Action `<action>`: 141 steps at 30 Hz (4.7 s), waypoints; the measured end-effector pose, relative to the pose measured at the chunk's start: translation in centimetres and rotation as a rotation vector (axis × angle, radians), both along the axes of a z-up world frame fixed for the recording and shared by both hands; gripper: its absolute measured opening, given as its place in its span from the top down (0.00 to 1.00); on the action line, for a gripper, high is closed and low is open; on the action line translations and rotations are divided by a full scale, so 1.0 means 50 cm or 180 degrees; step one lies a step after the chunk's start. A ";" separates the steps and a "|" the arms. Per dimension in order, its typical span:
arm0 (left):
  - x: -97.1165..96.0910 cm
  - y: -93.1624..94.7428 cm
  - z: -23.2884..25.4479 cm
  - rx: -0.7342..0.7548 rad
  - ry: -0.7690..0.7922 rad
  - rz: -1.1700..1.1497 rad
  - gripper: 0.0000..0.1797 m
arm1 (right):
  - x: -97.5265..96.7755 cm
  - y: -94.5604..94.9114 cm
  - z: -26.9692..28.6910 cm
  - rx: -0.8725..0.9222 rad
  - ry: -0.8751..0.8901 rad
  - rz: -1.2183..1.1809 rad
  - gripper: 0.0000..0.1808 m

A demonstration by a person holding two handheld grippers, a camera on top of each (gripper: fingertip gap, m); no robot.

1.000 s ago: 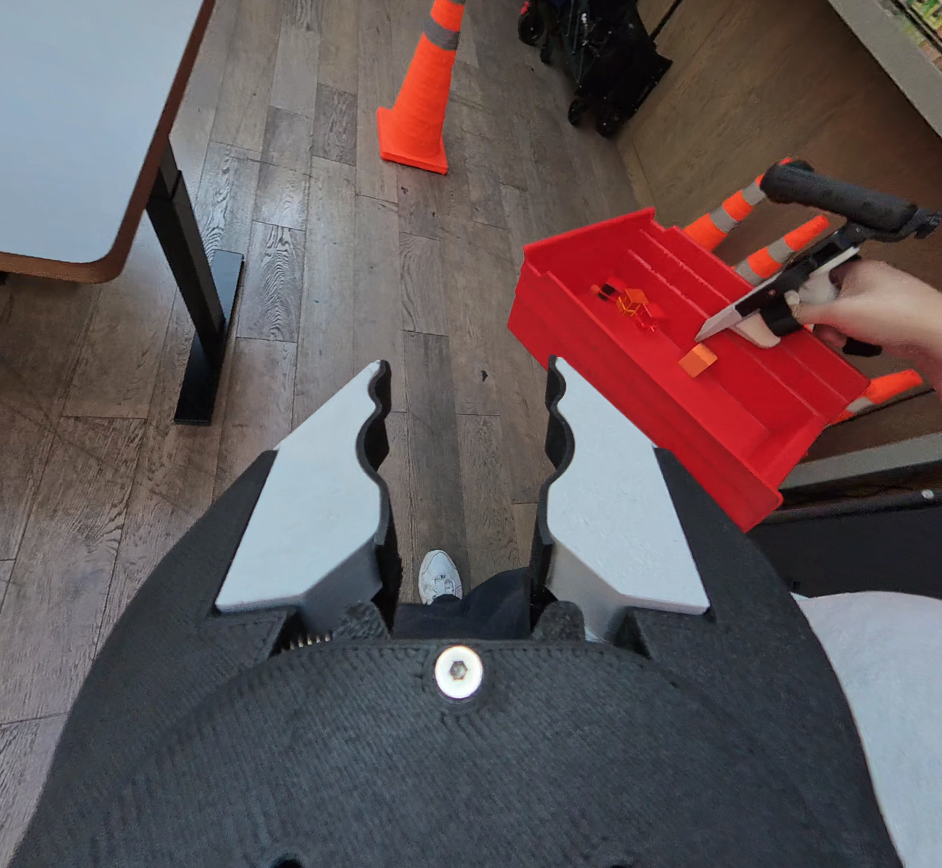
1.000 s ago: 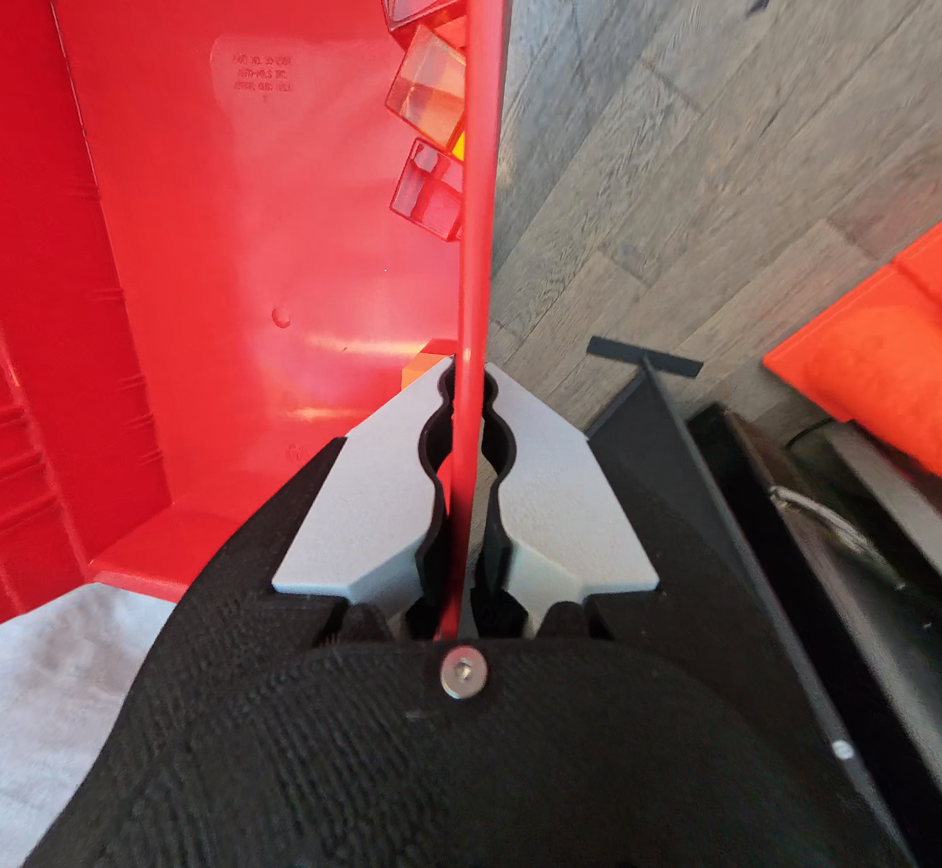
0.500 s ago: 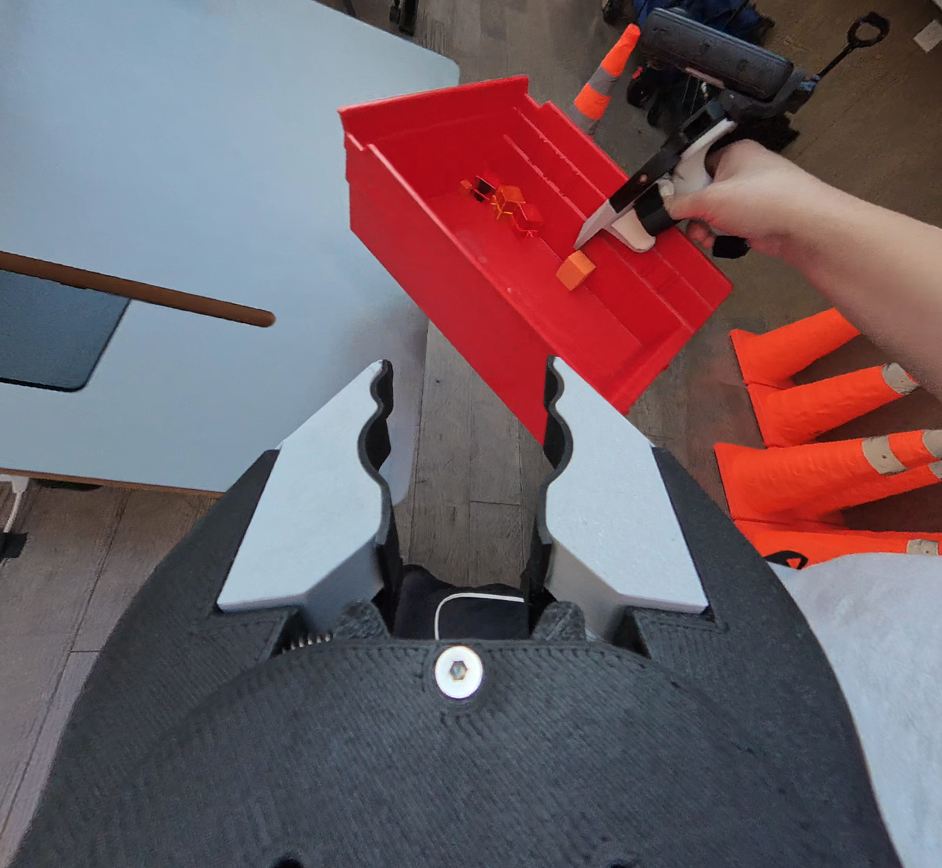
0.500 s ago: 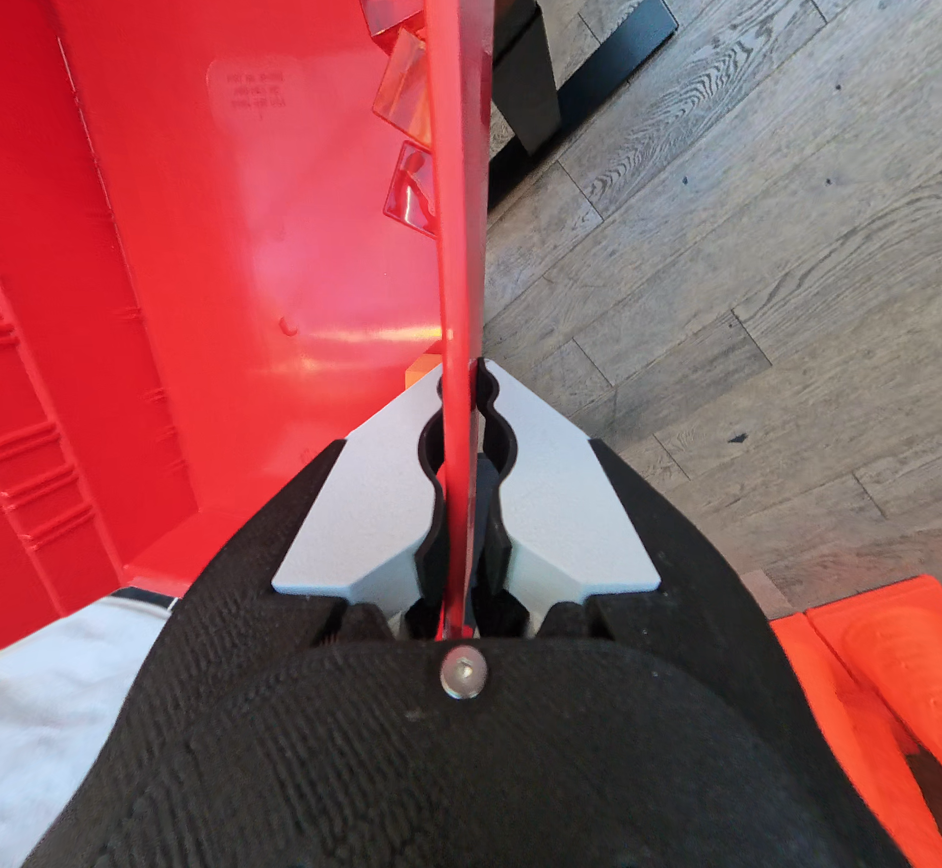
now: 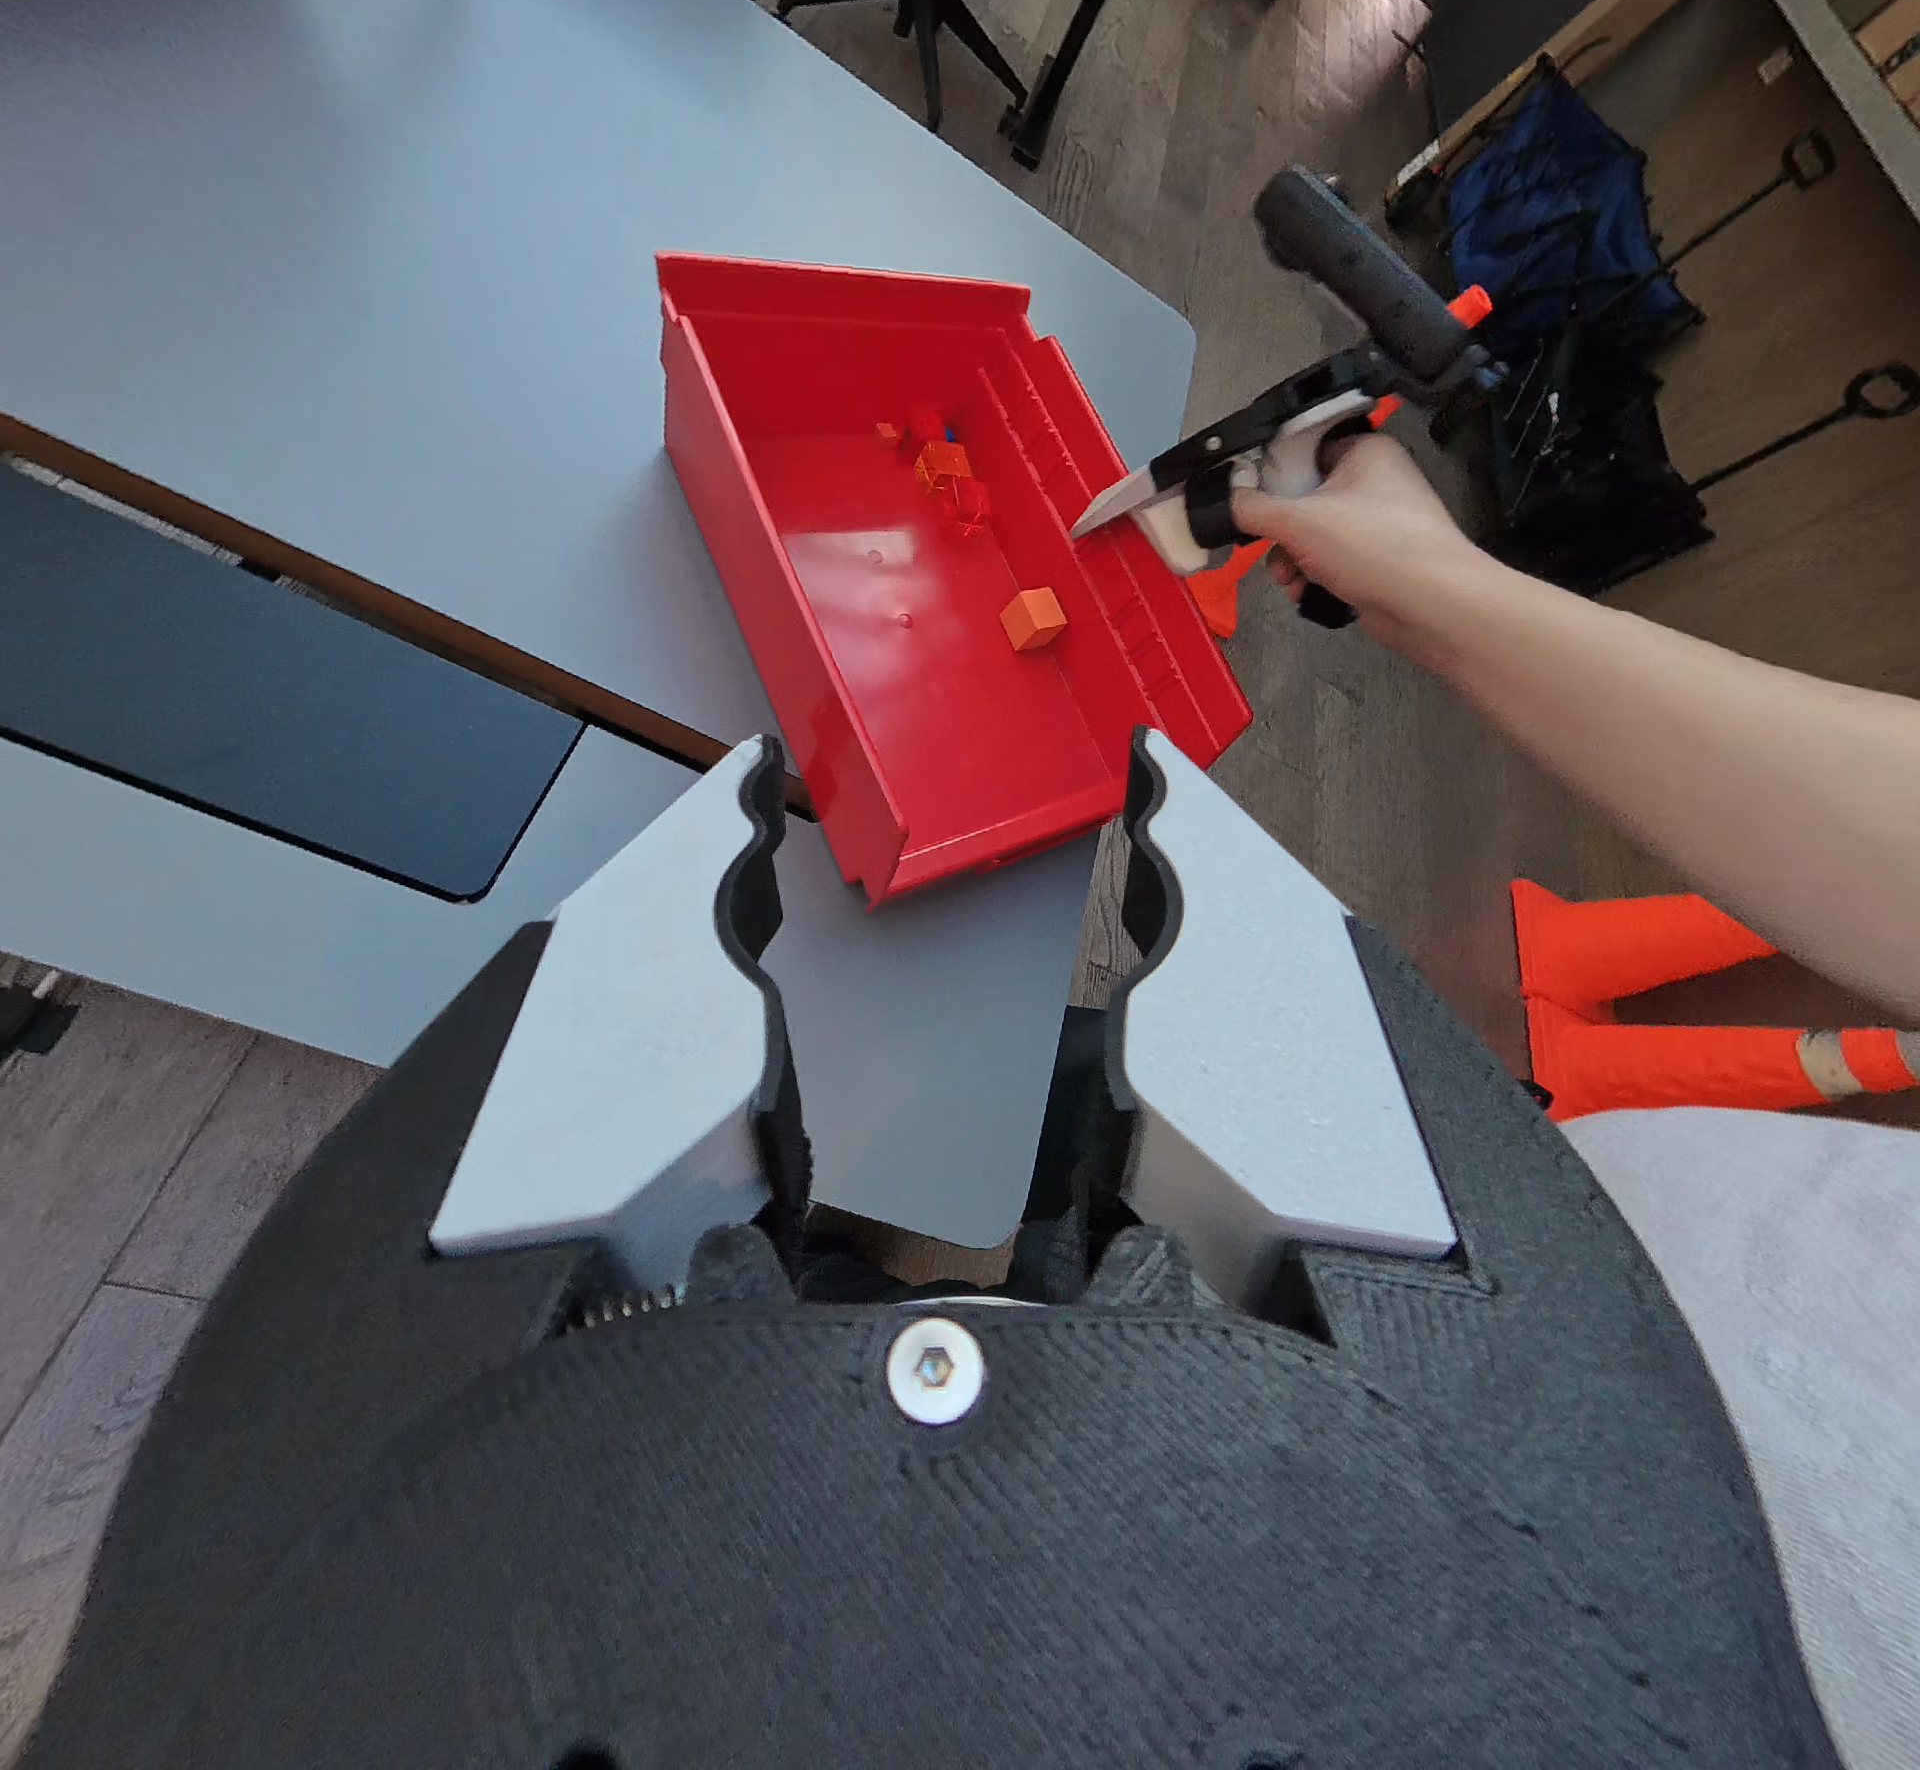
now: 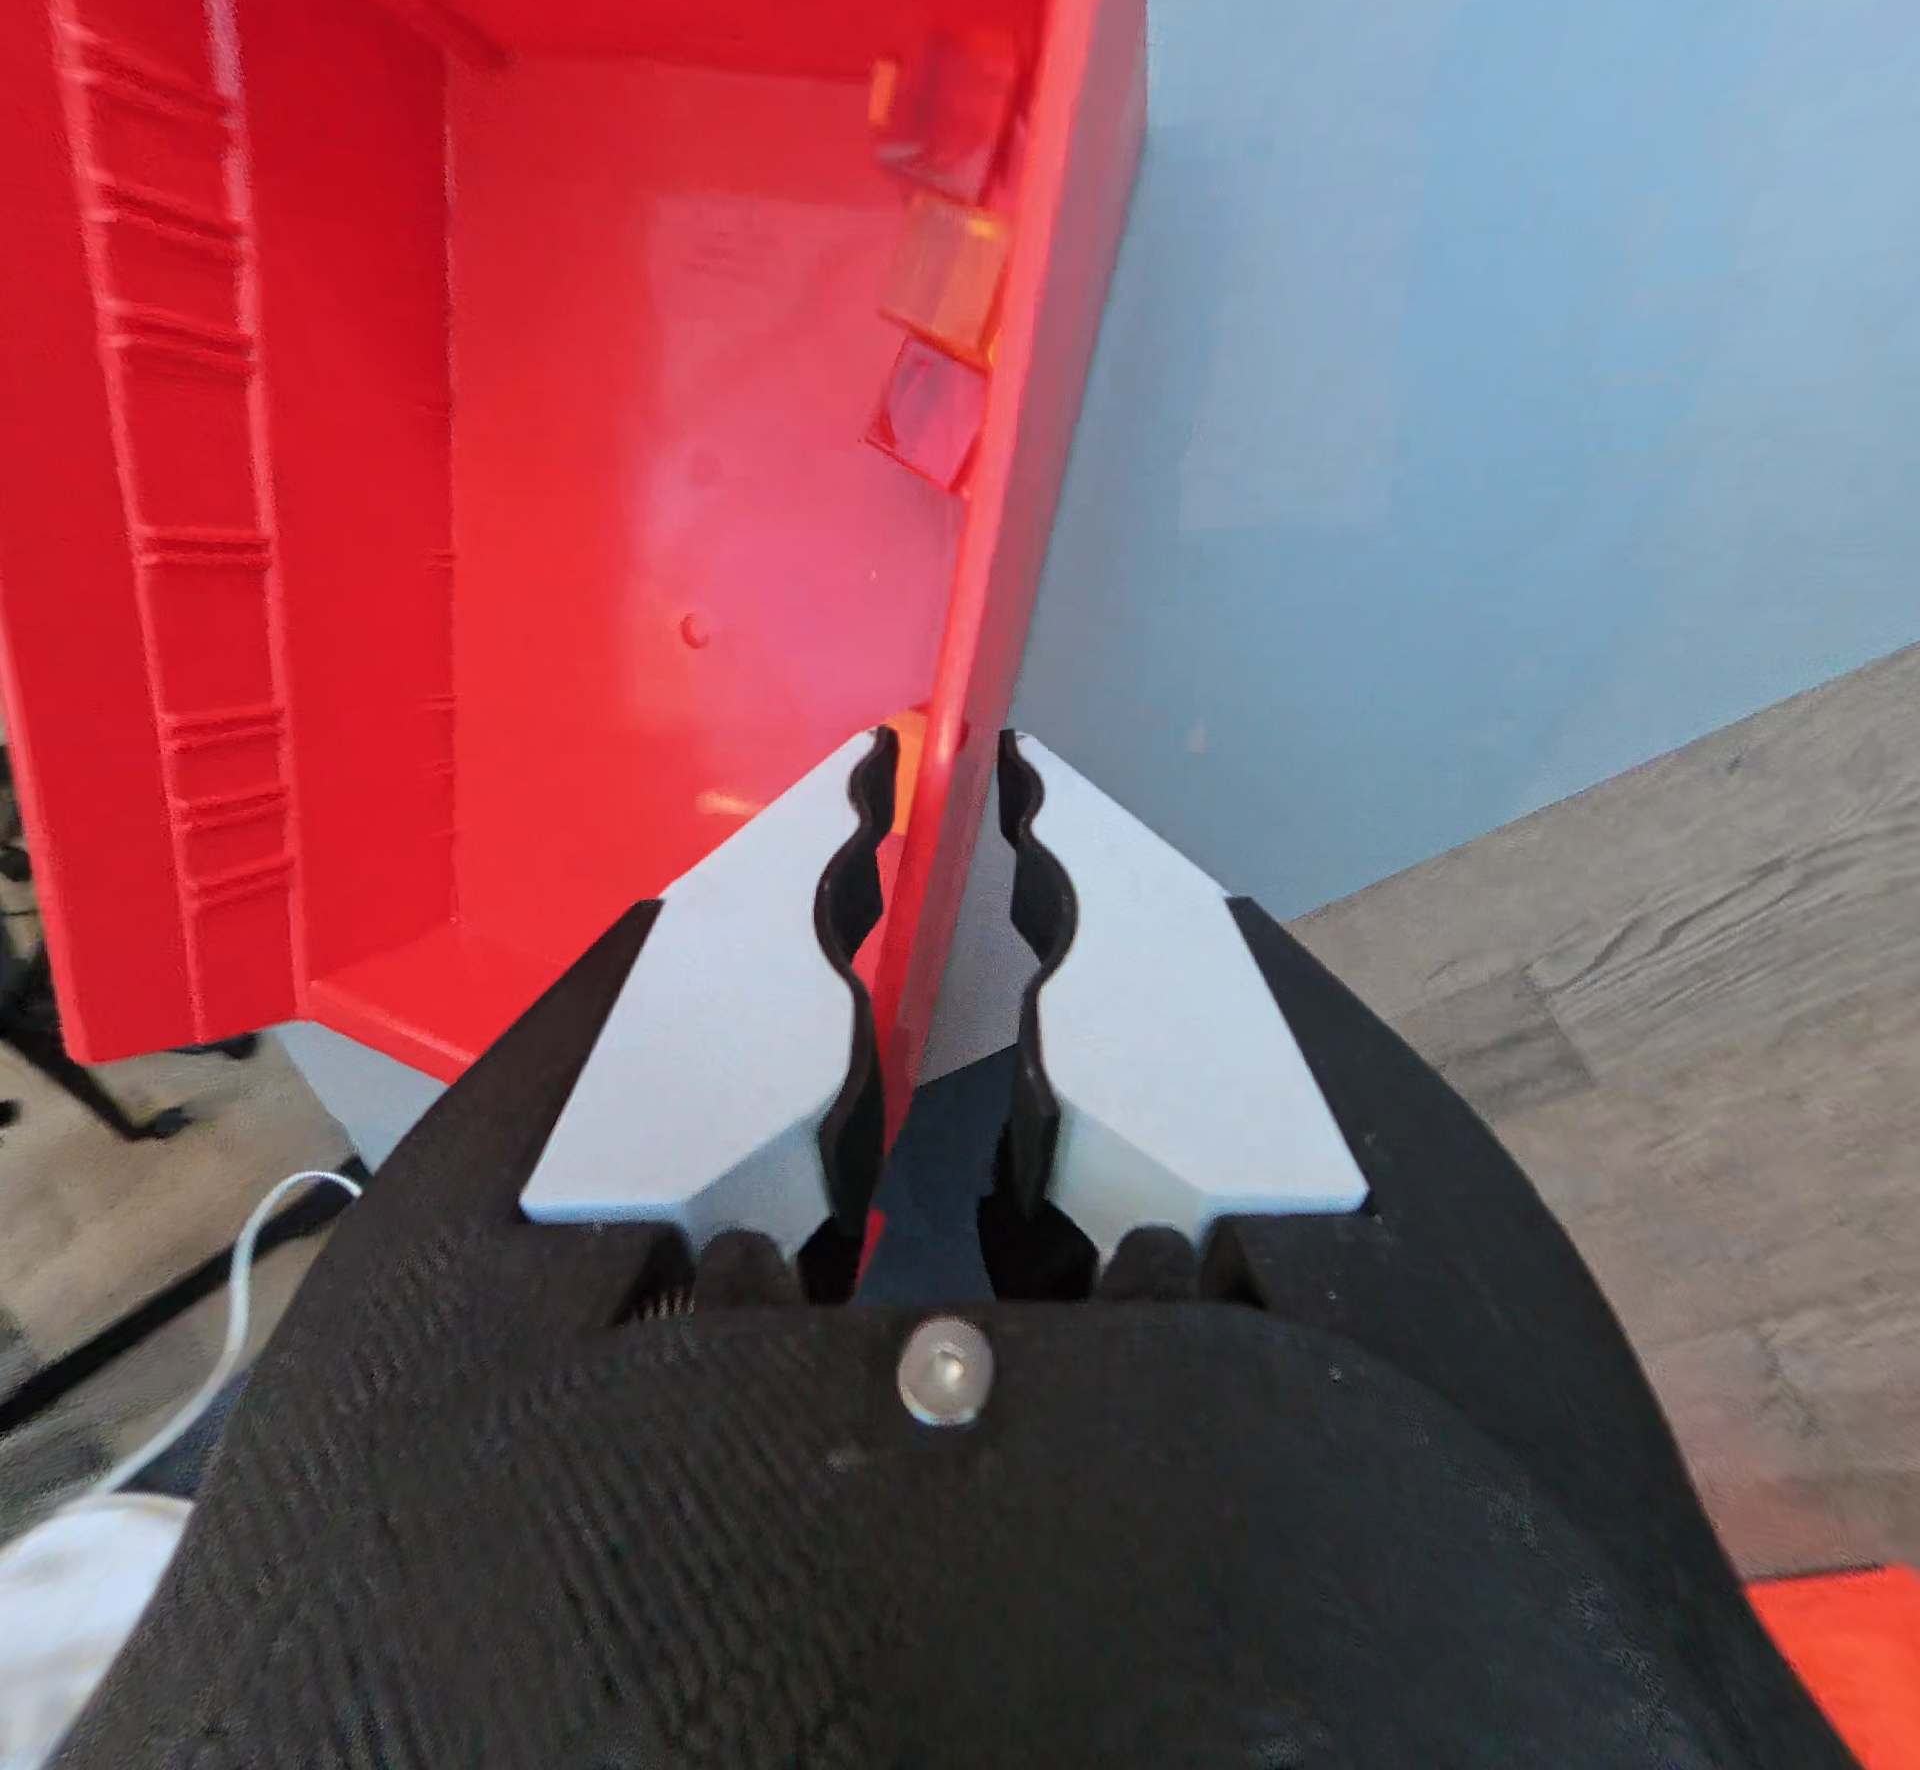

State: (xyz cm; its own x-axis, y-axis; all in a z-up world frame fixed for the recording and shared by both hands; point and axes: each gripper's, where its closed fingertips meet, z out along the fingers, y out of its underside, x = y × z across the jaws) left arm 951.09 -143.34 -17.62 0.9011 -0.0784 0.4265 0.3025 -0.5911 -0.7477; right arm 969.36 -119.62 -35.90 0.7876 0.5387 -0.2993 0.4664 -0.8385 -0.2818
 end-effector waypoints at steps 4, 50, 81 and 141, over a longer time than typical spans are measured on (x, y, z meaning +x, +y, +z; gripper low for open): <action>-0.039 -0.019 -0.033 -0.0044 -0.0088 0.0166 0.62 | -0.076 0.020 0.151 0.1828 0.0190 0.1890 0.76; 1.437 0.686 0.367 0.1615 -0.1391 -0.3303 0.58 | 1.461 0.429 0.694 0.3144 0.1189 -0.0534 0.87; 1.917 1.639 -0.245 0.1059 -0.0957 -0.1487 0.61 | 1.887 1.614 -0.172 0.2317 0.1578 0.0591 0.87; 0.728 0.682 -0.087 0.0865 0.2398 0.2041 0.69 | 0.589 0.623 0.268 0.2502 0.3134 0.3720 0.69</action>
State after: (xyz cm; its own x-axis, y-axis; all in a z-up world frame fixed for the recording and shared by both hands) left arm 987.48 -109.24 -21.97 0.8340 0.5026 -0.2277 -0.1016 -0.2658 -0.9587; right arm 998.82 -88.45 -22.49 -0.4036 0.8918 0.2045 0.0950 0.2632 -0.9601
